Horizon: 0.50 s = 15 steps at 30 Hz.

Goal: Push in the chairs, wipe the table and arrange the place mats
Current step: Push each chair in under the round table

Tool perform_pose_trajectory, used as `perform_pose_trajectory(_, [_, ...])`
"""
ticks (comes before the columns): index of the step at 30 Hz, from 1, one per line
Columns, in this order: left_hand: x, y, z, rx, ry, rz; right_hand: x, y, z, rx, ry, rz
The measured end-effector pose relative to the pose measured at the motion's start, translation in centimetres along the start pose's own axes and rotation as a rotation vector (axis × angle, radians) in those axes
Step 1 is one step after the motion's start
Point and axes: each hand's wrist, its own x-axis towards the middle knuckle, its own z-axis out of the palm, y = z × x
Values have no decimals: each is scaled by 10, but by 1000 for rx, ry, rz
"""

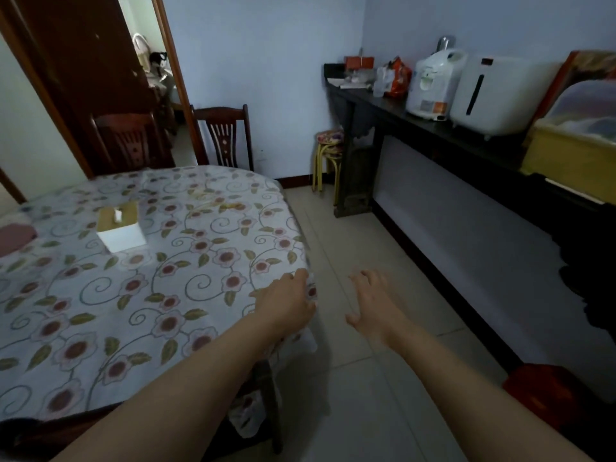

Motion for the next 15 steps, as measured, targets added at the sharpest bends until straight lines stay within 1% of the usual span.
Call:
perform_pose_trajectory(6, [86,30,4,21,-6,-18,78,58,-14,-56,-26,-57])
perform_pose_trajectory(10, [168,37,-1,19,19,-30,154,90,-27,-92,-29,-115])
perform_pose_trajectory(15, [283,36,-25,15,34,-75,256,126,-48,-115,-57,-138])
